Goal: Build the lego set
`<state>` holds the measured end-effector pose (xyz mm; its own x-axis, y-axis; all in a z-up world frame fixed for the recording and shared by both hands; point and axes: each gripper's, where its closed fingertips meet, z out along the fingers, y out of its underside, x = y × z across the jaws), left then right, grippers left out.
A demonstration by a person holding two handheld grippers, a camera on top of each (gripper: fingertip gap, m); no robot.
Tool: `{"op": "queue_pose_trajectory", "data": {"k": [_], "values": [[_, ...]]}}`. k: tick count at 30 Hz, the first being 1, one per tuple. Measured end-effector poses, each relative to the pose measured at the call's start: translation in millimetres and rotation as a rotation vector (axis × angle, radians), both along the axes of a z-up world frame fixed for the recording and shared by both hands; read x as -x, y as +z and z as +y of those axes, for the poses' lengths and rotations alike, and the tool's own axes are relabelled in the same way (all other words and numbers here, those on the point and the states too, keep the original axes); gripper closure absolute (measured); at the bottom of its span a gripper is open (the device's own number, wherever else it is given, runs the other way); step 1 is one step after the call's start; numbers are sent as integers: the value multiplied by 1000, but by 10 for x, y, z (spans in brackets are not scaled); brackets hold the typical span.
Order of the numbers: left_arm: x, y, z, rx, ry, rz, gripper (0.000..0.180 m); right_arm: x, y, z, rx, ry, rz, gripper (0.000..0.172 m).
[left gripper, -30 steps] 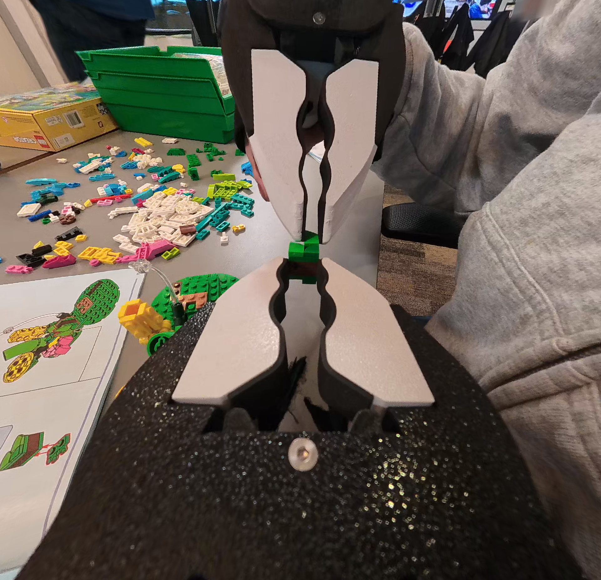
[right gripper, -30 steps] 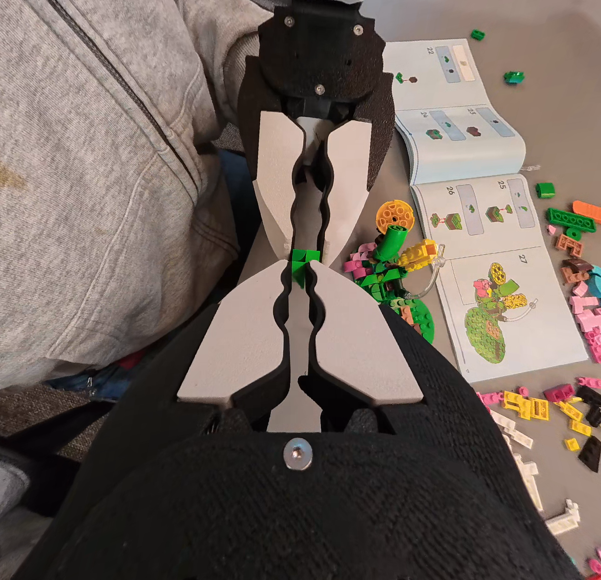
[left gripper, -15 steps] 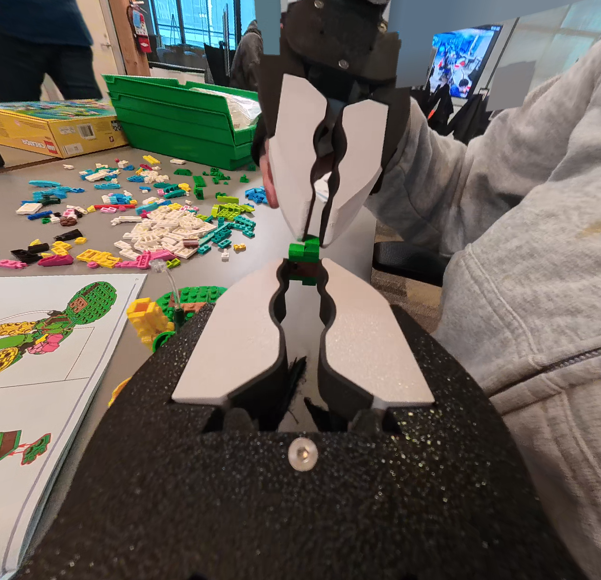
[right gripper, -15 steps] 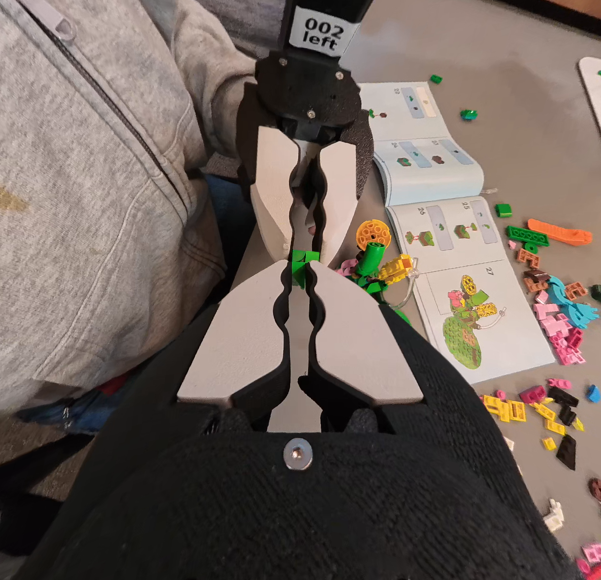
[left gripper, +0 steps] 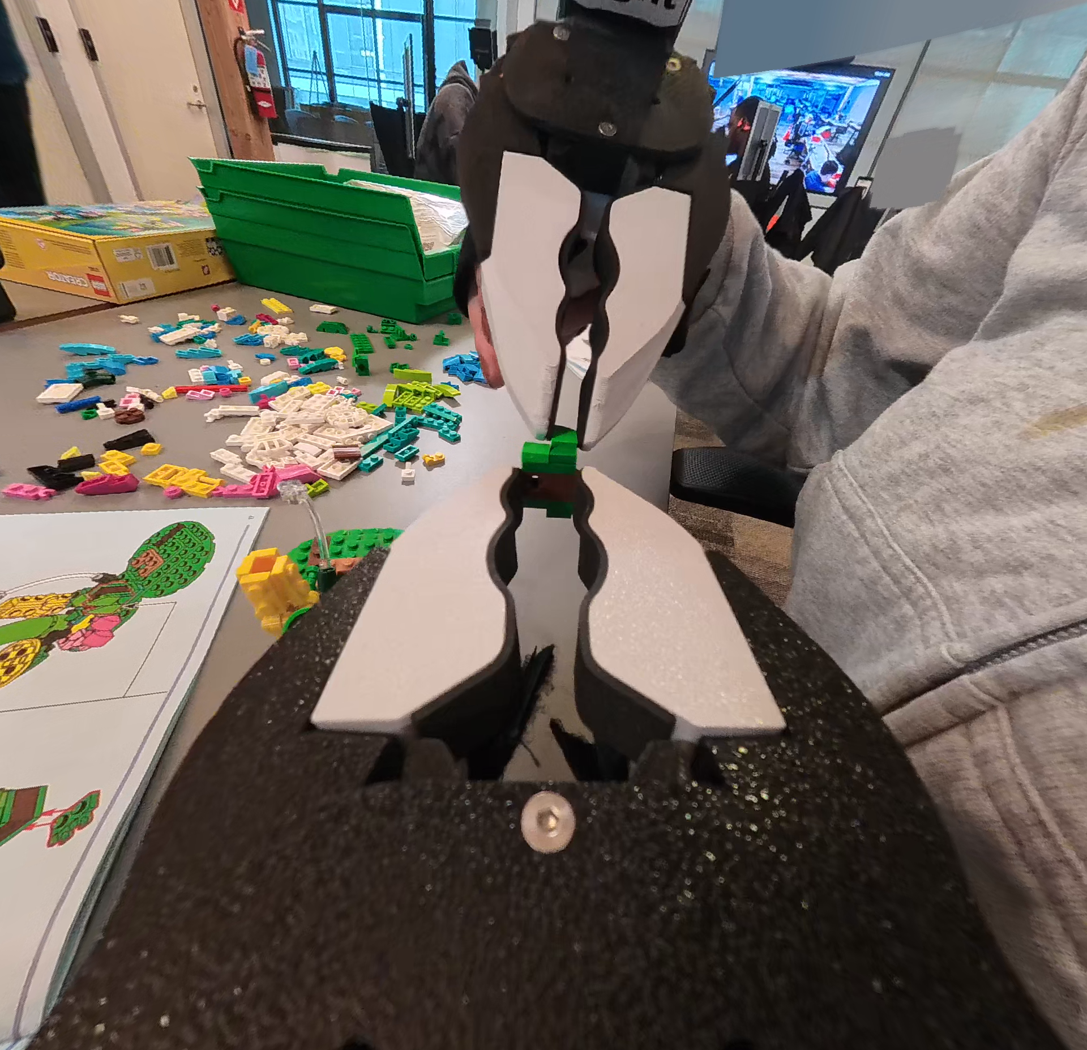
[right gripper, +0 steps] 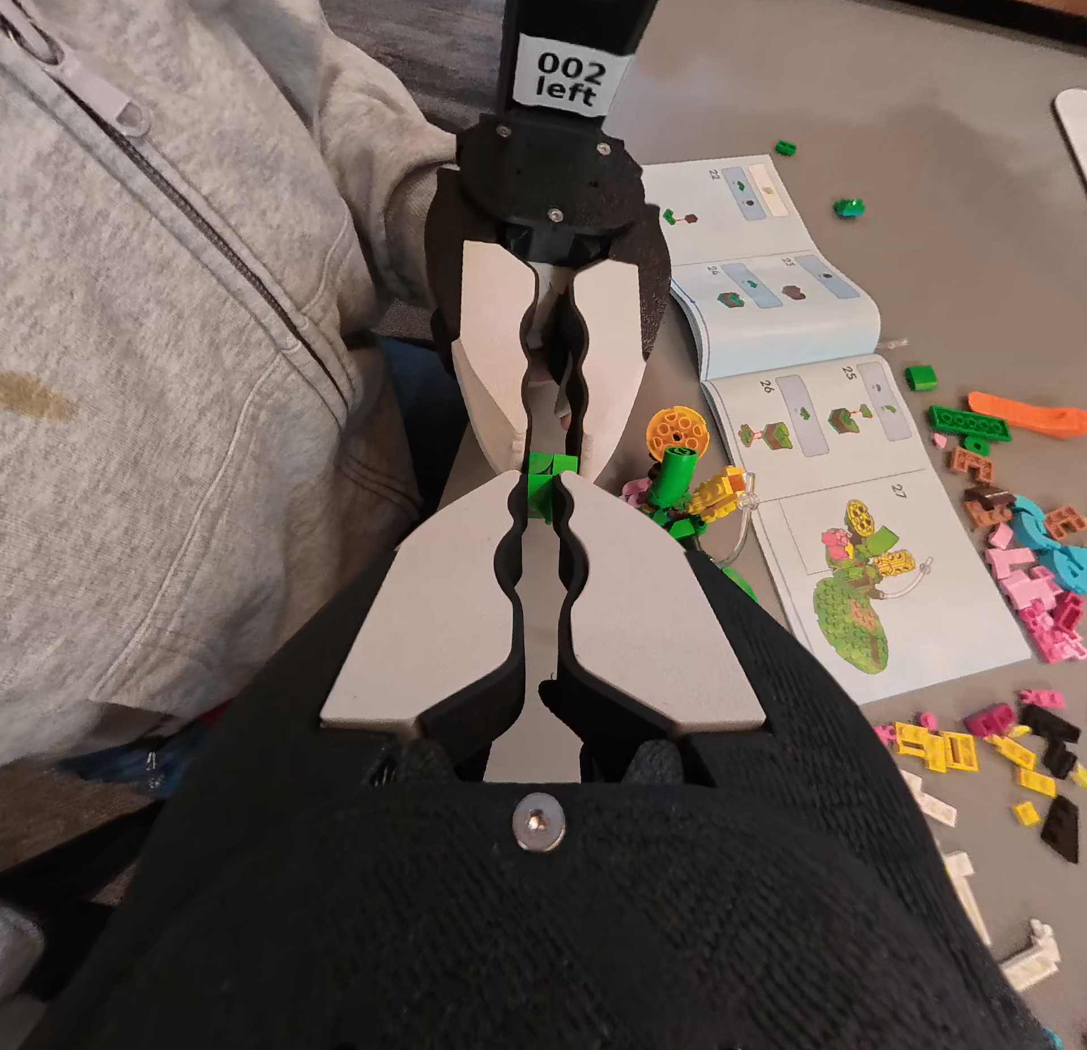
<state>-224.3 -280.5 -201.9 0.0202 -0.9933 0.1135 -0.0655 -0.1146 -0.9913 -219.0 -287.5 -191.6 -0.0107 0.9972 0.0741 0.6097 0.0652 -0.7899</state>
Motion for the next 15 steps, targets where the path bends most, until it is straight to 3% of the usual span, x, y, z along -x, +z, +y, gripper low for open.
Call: {"op": "queue_pose_trajectory", "data": {"k": [15], "values": [[-4, -8, -16, -32, -4, 4, 165, -30, -21, -10, -10, 24, -25, 165]]}}
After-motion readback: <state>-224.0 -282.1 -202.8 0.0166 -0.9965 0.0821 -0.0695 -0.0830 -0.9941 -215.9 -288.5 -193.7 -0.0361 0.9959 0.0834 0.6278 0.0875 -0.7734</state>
